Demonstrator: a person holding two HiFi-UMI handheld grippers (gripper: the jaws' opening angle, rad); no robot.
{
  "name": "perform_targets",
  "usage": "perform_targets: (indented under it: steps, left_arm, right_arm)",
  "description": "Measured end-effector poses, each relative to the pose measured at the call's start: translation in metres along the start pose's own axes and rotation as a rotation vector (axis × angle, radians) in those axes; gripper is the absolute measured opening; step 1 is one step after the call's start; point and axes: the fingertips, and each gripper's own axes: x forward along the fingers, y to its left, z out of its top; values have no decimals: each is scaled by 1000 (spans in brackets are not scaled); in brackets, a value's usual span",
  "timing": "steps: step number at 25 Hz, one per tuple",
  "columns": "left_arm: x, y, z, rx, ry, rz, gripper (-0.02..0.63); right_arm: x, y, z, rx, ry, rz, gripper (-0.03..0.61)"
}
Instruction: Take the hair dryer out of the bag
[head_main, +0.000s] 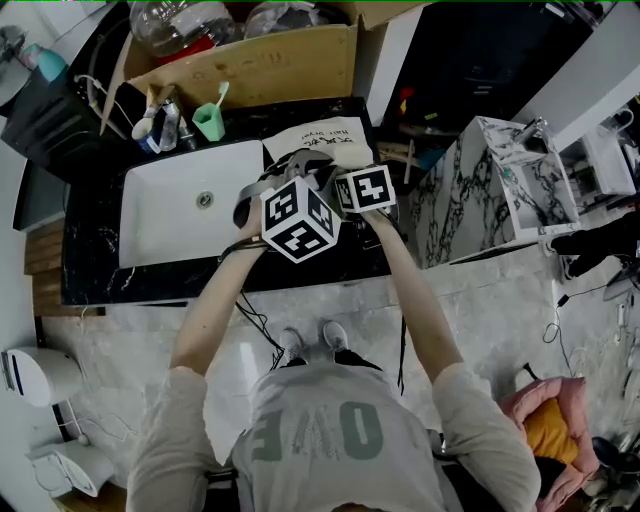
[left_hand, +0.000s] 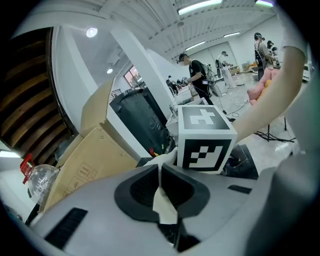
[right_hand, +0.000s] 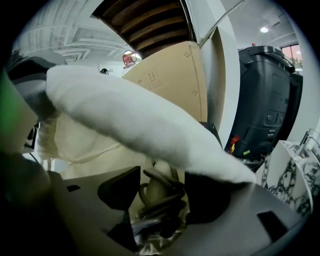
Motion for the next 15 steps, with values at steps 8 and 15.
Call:
perform_targets:
  steps: [8, 15]
  left_arm:
    - [6, 4, -13, -9, 22, 9, 41]
    - [9, 1, -29, -24, 55, -3, 41]
  right_arm:
    - [11, -2, -5, 4, 55, -23, 288]
    - [23, -3, -11, 1, 81, -66, 282]
